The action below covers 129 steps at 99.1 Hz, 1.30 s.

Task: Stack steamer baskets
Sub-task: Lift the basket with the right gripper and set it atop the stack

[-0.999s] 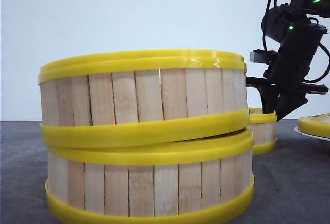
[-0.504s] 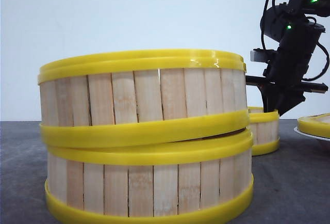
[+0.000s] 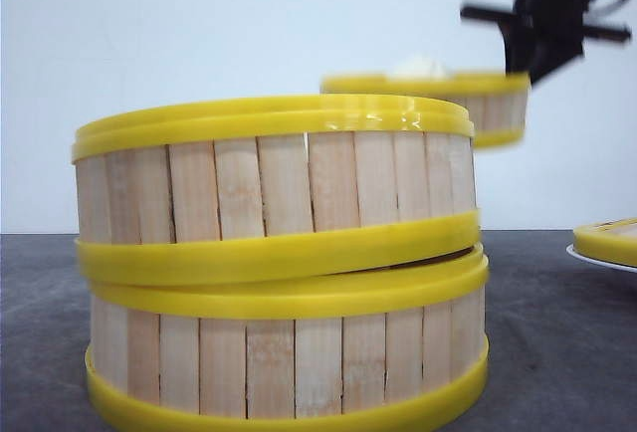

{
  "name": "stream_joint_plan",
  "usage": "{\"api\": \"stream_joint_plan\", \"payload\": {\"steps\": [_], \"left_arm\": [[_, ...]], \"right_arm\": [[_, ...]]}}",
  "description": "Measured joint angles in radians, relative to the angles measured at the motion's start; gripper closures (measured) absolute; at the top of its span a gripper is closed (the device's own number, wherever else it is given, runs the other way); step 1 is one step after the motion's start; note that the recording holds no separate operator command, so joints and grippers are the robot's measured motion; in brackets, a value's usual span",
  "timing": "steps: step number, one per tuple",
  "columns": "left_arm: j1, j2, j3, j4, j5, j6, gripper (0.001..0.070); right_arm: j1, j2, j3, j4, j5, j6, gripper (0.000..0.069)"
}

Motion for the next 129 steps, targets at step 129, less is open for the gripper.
{"api": "stream_joint_plan", "payload": {"steps": [129], "left_arm": [[0.0, 0.0, 0.0, -0.008, 0.0, 0.004, 0.041]], "right_arm": [[0.439, -0.086, 0.076, -0.446, -0.072, -0.226, 0.0658]]}}
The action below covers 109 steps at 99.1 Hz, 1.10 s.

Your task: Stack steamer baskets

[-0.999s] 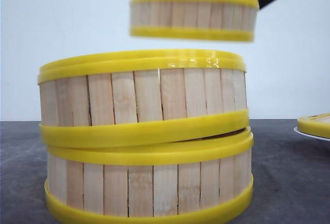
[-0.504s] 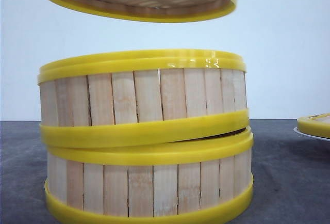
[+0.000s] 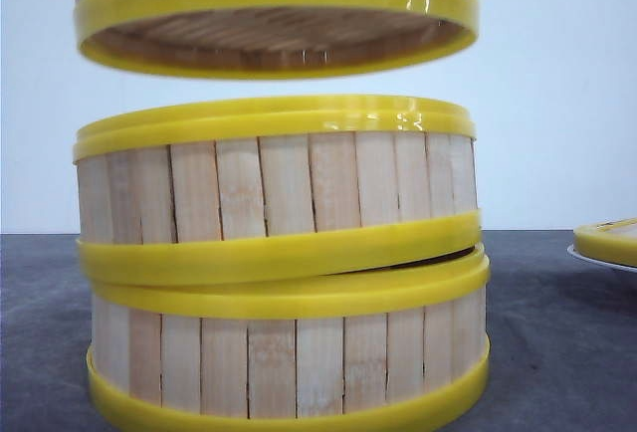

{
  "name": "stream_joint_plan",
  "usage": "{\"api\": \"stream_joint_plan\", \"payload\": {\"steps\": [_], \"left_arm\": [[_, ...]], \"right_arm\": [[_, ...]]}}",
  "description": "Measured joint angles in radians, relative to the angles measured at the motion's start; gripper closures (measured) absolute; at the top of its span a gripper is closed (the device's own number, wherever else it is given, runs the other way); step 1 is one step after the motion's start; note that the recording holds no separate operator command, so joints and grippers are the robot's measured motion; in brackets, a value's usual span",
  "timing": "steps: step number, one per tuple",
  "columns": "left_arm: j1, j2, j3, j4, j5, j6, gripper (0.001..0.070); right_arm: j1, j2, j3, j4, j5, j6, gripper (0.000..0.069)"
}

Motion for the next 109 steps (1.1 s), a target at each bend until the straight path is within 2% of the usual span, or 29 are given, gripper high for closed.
{"api": "stream_joint_plan", "payload": {"steps": [41, 99, 104, 109], "left_arm": [[0.0, 0.0, 0.0, -0.021, 0.0, 0.0, 0.041], [0.0, 0.0, 0.0, -0.021, 0.0, 0.003, 0.041], [0.0, 0.0, 0.0, -0.021, 0.0, 0.004, 0.041], [0.0, 0.0, 0.0, -0.021, 0.0, 0.006, 0.041]], "right_arm": [[0.001, 0.003, -0.112, 0.106, 0.005, 0.002, 0.0658], [0.0, 0.032, -0.117, 0.087, 0.004, 0.001, 0.0657], [-0.001, 0.032, -0.117, 0.079, 0.003, 0.0, 0.0636], [-0.002, 0.032, -0.117, 0.074, 0.0, 0.0, 0.0566]]}}
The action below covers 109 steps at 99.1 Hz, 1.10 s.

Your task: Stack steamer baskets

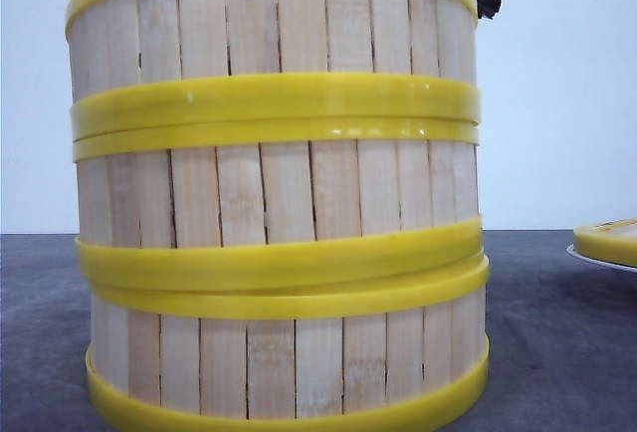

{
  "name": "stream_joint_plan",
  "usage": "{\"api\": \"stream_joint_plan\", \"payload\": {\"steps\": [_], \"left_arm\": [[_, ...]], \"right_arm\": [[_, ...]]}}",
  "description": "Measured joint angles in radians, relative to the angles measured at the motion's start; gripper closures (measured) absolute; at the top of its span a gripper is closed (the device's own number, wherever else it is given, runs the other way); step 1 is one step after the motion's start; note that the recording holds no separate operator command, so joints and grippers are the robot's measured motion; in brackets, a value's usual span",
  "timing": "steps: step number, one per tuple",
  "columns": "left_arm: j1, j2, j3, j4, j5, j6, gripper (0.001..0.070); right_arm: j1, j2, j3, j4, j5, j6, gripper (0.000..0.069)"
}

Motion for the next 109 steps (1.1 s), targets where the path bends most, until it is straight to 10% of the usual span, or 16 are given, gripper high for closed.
{"api": "stream_joint_plan", "payload": {"steps": [21, 109], "left_arm": [[0.0, 0.0, 0.0, 0.0, 0.0, 0.006, 0.041], [0.0, 0.0, 0.0, -0.001, 0.0, 0.025, 0.041]], "right_arm": [[0.0, -0.001, 0.0, 0.024, -0.001, 0.0, 0.0264], [-0.333, -0.414, -0.003, -0.045, 0.211, 0.065, 0.0245]]}}
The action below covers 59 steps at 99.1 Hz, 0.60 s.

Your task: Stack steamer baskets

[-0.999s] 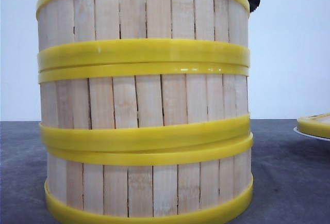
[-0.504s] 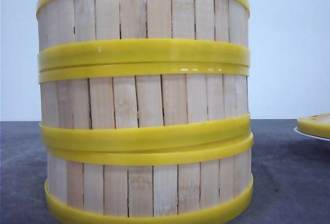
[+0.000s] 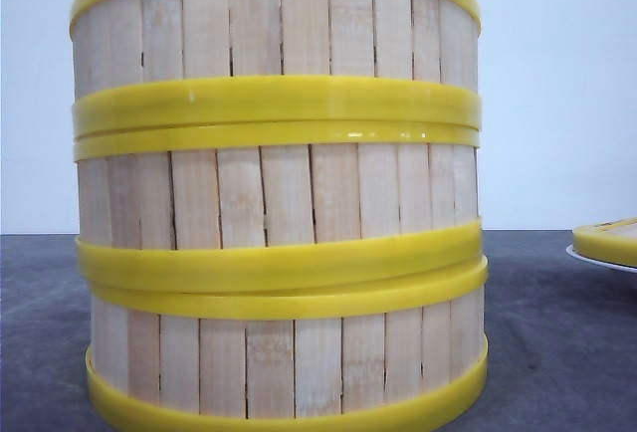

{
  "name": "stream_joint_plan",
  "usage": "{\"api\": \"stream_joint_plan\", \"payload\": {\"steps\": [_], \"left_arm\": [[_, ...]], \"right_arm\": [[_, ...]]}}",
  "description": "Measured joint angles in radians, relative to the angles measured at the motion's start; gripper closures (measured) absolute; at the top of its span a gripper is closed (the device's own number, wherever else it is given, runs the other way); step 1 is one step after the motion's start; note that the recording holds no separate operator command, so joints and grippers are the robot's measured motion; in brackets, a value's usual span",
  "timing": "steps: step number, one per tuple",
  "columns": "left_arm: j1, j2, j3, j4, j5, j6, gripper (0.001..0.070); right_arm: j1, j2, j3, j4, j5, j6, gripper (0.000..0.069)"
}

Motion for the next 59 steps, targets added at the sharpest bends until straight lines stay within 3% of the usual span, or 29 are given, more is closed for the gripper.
{"api": "stream_joint_plan", "payload": {"steps": [36, 59], "left_arm": [[0.0, 0.0, 0.0, 0.0, 0.0, 0.007, 0.041], [0.0, 0.0, 0.0, 0.0, 0.0, 0.007, 0.041]], "right_arm": [[-0.186, 0.005, -0.297, 0.113, -0.026, 0.017, 0.0247], [-0.253, 0.04, -0.439, 0.23, -0.027, 0.043, 0.0312]]}}
